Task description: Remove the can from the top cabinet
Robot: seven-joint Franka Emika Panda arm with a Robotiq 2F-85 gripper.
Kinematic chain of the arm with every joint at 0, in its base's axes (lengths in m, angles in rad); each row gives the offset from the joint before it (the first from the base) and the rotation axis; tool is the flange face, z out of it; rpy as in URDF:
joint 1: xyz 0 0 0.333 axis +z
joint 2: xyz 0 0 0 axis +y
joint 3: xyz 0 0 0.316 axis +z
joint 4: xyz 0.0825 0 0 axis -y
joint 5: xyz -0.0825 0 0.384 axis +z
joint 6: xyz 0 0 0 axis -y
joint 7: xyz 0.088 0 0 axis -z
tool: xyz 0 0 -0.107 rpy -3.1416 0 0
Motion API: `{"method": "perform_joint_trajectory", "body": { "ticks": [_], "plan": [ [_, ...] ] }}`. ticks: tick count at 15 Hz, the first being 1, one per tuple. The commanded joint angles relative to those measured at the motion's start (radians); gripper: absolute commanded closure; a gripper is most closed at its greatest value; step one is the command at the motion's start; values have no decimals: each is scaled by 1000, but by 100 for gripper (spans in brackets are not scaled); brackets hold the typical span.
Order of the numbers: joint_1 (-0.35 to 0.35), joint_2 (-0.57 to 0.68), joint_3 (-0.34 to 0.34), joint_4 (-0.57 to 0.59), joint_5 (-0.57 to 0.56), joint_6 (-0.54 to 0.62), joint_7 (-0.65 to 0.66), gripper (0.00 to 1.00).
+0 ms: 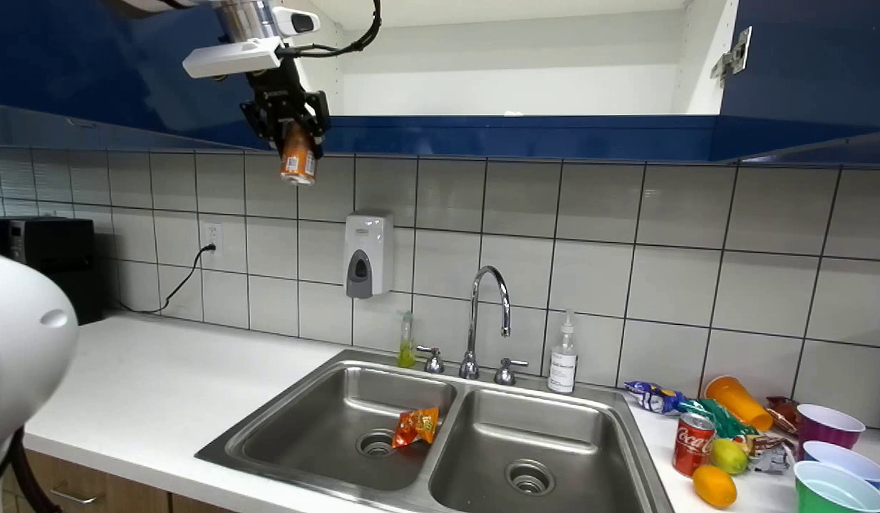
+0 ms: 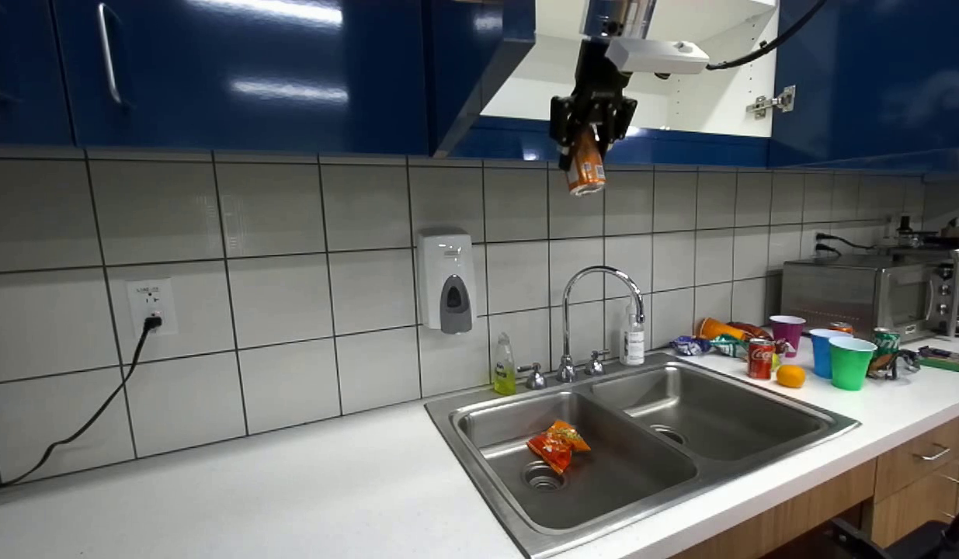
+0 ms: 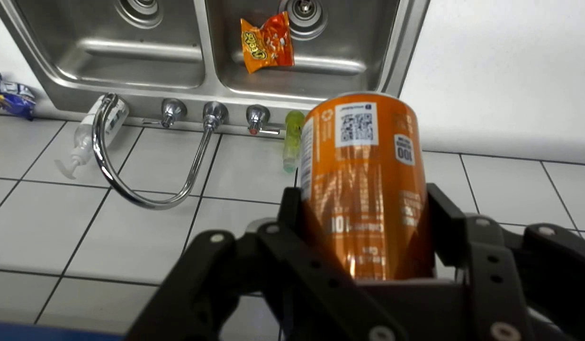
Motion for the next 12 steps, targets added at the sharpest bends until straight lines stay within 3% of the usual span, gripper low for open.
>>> {"method": "perform_joint_trajectory", "body": {
  "ticks": [1, 12],
  "plan": [
    [-5, -33, -6, -25, 47, -60, -20, 61],
    [-15, -49, -24, -88, 94, -141, -10, 61]
  ]
}}
